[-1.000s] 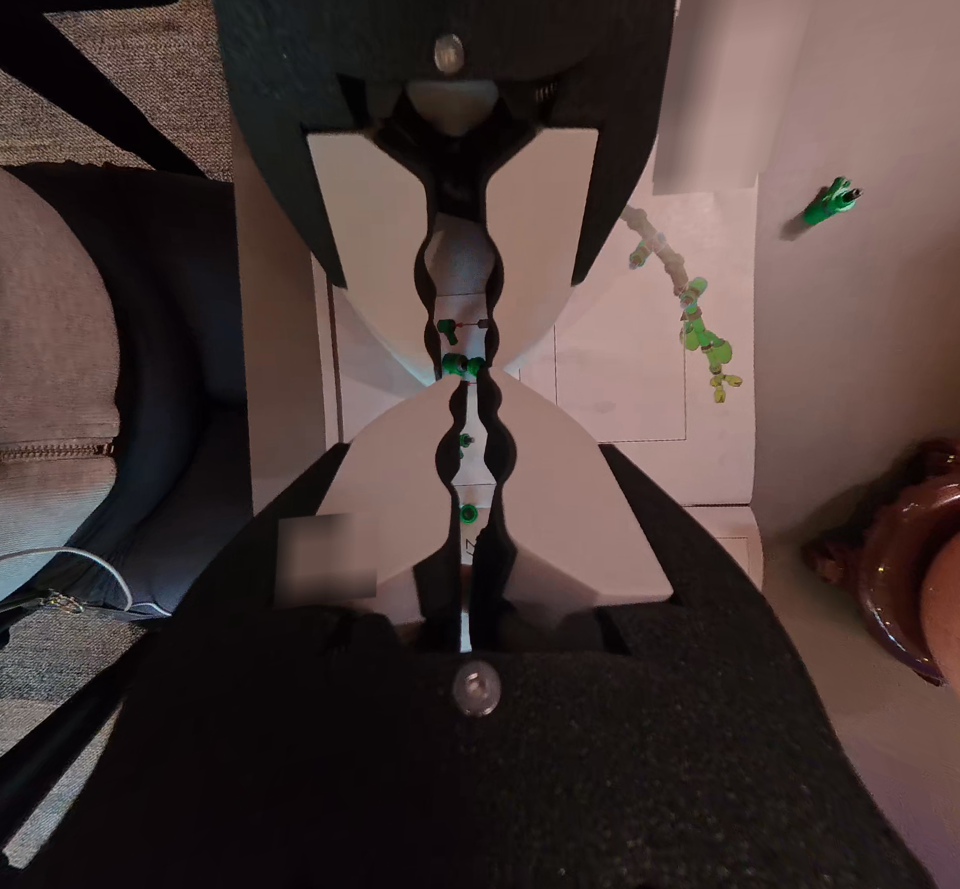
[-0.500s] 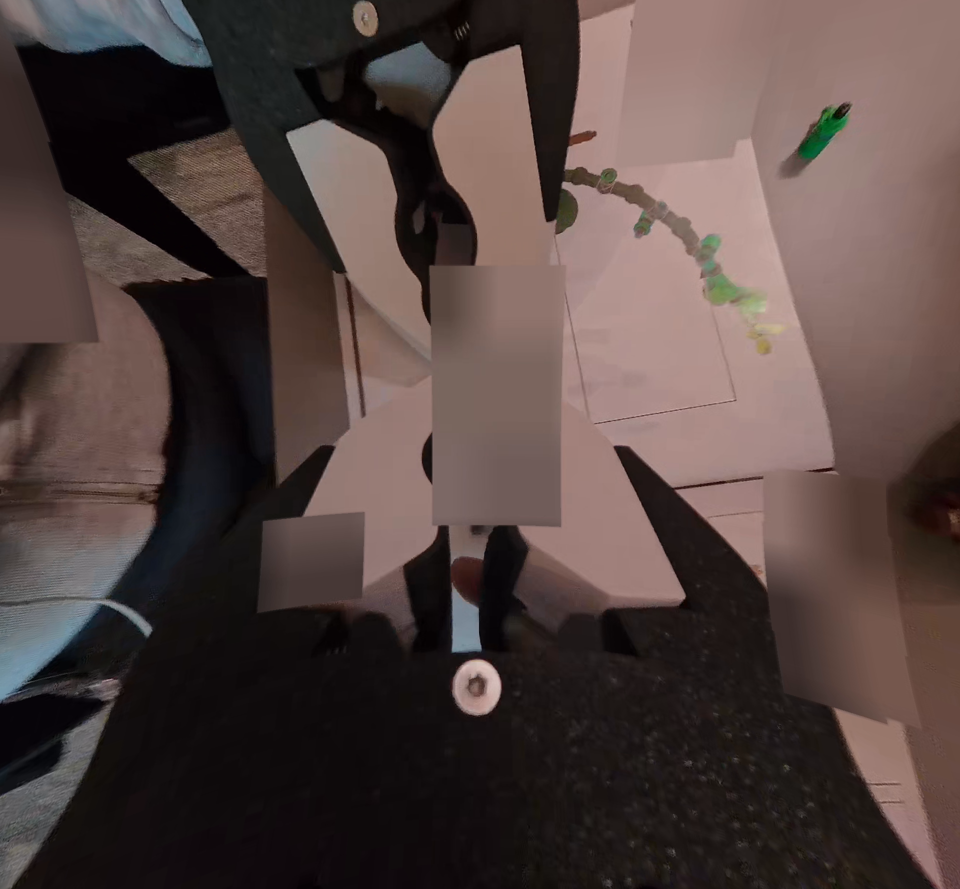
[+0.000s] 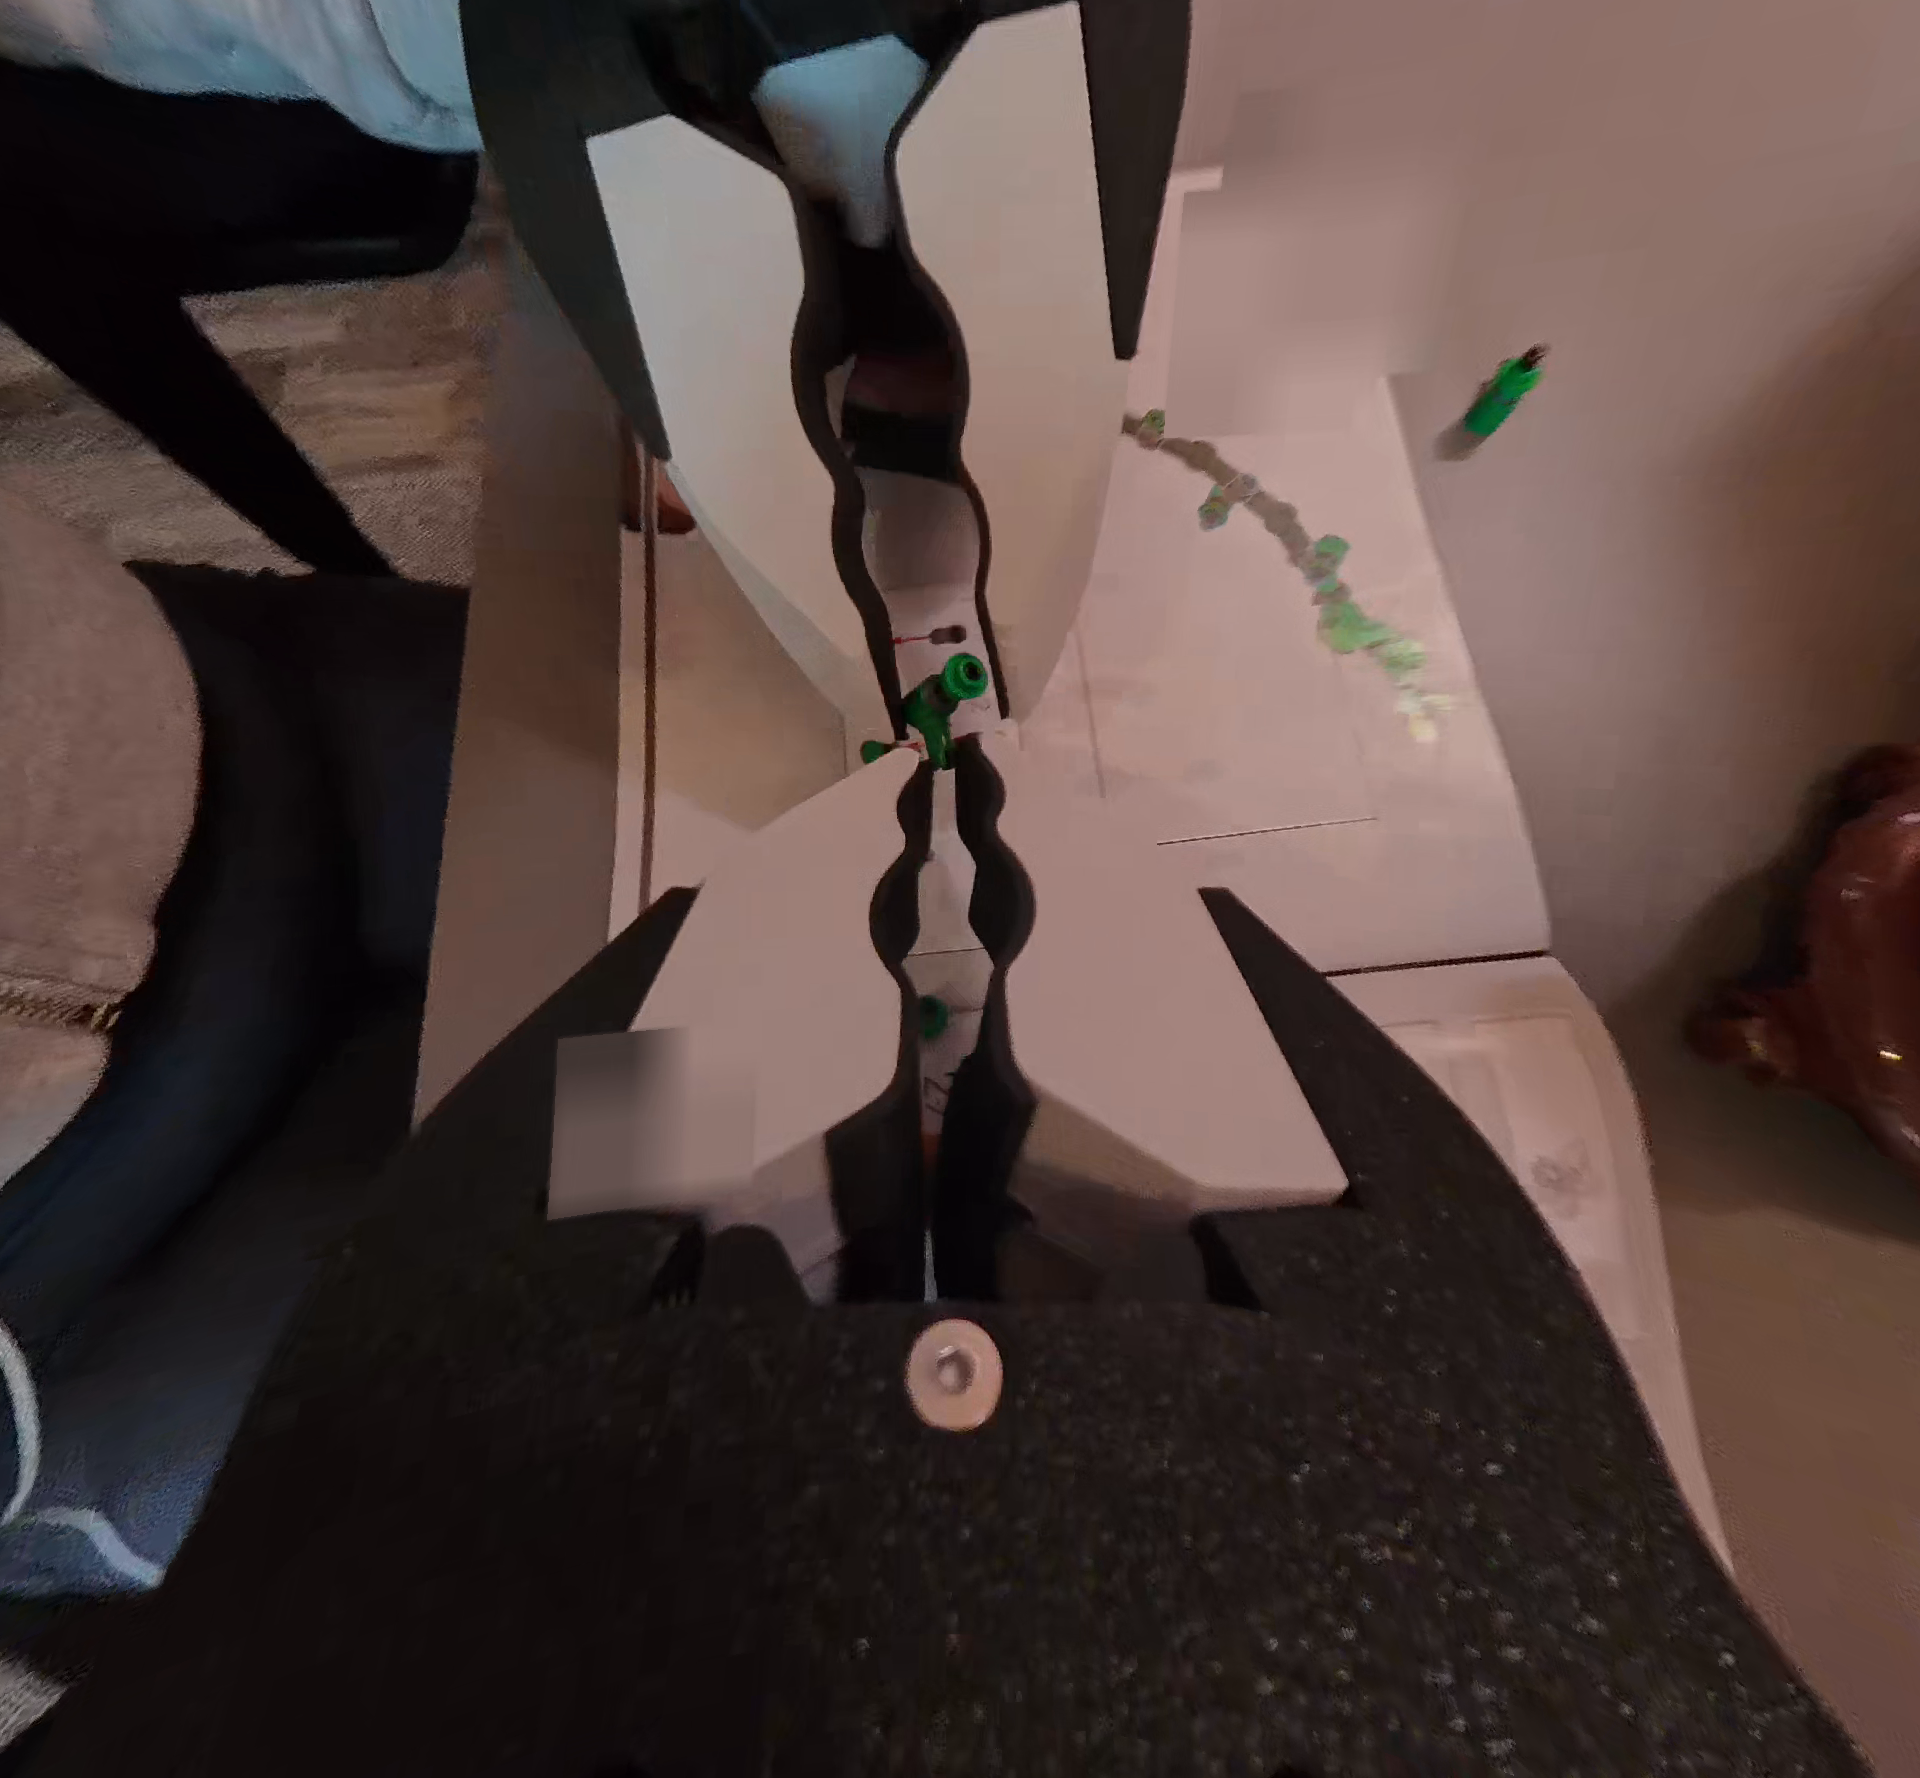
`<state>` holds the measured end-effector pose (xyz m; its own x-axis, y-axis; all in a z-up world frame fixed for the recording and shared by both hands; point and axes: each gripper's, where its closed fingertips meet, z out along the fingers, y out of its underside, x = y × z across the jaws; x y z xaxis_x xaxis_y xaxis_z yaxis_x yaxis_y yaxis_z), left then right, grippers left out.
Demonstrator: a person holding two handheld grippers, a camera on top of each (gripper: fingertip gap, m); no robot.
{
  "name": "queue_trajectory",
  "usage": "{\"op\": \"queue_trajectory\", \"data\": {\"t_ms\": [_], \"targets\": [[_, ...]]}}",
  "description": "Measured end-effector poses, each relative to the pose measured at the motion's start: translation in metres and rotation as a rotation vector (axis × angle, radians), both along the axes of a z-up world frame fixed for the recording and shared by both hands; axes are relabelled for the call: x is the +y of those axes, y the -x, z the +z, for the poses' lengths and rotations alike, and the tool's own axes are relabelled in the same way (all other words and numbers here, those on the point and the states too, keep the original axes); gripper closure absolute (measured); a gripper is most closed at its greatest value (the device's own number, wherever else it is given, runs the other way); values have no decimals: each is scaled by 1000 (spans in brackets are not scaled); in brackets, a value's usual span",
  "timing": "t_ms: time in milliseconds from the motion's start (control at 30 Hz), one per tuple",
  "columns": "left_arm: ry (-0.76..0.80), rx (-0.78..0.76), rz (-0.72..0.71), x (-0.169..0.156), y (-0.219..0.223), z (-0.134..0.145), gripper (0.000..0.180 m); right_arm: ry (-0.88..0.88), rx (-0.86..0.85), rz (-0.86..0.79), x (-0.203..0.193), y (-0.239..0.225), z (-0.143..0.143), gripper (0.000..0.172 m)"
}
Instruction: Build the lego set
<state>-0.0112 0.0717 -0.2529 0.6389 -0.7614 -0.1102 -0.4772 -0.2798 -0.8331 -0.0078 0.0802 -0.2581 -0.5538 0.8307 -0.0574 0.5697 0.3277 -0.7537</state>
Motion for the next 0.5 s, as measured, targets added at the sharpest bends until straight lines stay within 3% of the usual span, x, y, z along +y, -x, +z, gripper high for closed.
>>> {"op": "queue_trajectory", "data": {"t_ms": [233,500], "targets": [[2,-241,60,7,4,24,167,19,210,-94,8,8,29,168],[17,-308,46,6,0,30,172,6,263,-130,6,10,34,168]]}}
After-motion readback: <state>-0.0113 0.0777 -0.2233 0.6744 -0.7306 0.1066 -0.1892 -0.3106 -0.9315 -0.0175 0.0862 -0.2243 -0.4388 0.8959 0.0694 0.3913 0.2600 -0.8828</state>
